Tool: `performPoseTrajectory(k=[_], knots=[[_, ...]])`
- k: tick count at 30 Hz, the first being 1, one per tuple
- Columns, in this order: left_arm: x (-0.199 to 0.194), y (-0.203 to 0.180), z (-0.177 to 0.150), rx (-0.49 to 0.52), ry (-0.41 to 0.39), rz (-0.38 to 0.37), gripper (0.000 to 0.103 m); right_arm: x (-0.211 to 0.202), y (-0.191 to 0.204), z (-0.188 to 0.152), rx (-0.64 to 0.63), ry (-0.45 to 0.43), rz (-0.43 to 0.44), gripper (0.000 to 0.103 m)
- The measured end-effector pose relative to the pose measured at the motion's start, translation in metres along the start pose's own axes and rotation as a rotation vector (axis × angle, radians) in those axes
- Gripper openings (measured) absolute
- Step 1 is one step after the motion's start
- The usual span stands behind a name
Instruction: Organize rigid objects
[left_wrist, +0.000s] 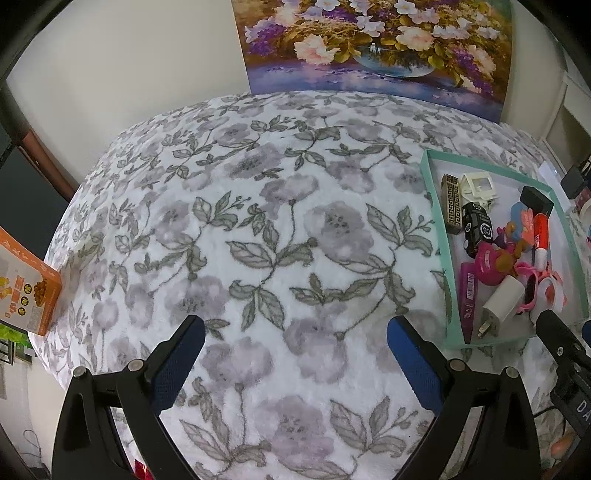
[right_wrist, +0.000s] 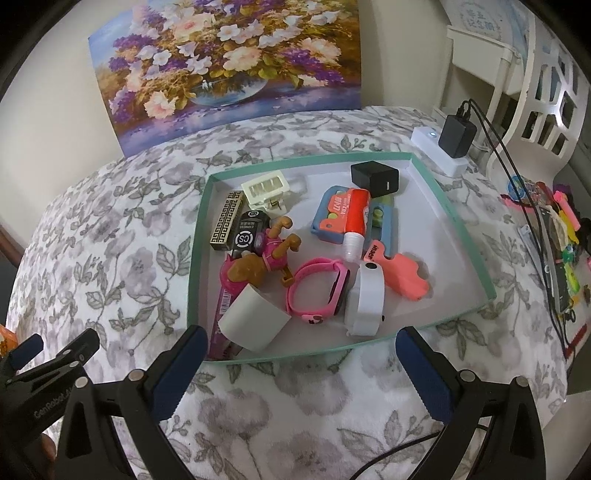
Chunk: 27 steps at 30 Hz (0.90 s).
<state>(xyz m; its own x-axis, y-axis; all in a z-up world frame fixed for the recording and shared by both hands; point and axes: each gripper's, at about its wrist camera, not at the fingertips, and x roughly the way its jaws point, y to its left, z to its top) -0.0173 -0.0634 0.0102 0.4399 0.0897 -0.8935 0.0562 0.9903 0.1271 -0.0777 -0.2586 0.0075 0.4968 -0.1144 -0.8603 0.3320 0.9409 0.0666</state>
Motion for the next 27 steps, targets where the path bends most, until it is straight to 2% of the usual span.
performPoseTrajectory(k=[27], knots=[[-0.0005, 0.0016, 0.0003, -0.012, -0.002, 0.032, 0.099, 0.0018, 0.0041, 0.0001, -0.018, 0.003, -0.003, 0.103]])
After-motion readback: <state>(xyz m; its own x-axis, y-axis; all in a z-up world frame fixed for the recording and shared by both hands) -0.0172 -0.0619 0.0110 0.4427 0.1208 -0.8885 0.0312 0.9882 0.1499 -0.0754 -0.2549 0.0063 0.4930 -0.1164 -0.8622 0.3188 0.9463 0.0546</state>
